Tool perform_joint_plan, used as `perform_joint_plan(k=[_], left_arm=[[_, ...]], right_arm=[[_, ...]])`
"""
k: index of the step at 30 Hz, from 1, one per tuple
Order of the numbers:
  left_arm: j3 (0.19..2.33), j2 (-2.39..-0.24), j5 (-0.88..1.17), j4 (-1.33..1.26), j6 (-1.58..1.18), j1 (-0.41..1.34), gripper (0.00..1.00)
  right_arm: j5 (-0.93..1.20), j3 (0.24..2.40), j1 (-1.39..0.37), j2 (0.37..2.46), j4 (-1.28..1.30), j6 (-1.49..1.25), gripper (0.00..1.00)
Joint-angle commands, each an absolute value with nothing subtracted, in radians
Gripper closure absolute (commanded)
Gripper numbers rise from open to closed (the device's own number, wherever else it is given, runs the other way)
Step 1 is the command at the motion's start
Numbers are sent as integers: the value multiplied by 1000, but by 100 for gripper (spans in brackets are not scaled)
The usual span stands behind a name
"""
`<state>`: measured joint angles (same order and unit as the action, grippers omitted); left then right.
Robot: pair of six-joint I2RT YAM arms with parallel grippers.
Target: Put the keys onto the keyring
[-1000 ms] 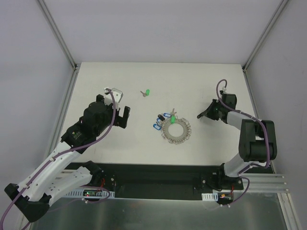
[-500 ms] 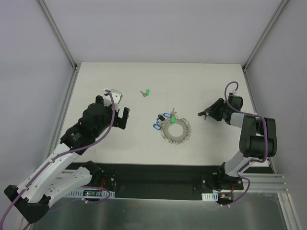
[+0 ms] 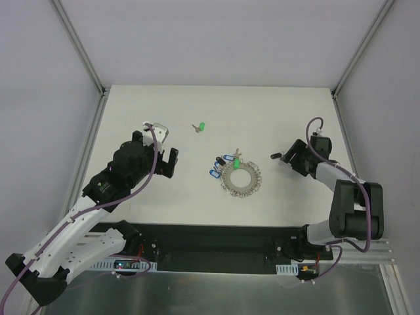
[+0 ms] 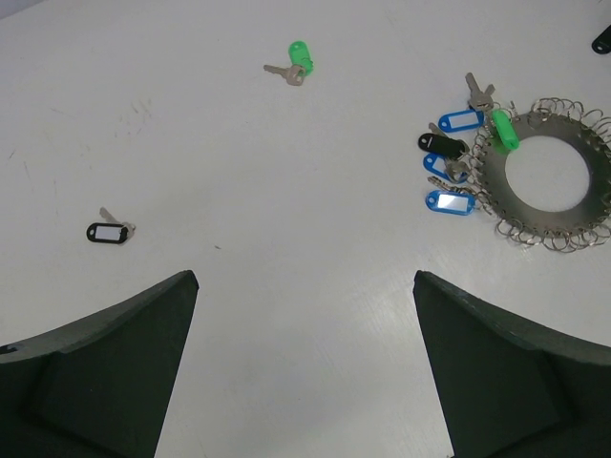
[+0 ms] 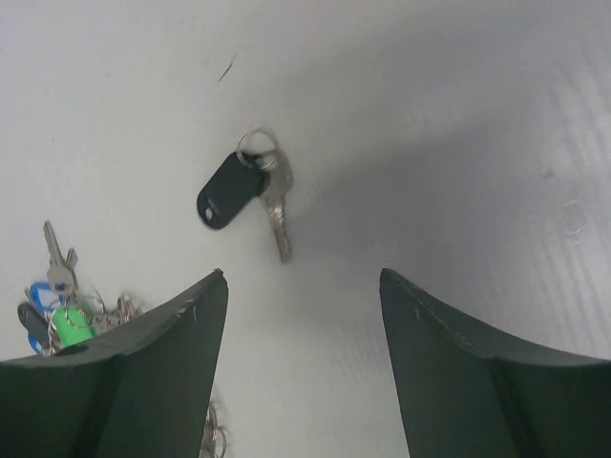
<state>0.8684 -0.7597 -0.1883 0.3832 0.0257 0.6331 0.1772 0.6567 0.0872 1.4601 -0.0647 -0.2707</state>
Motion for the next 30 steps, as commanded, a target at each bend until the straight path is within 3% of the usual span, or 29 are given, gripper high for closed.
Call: perform_joint_plan(k=[1,19,30], left_arm=[[873,-765,-161,376,22,621,2],[876,-804,-161,388,17,615,1],[874,-818,-155,390,17,615,2]], right_arm=[[103,679,-7,1358,66,-166,32],[46,781,-388,1454,245,-147,38],[-227,888,-641,1430,420,-112,41]])
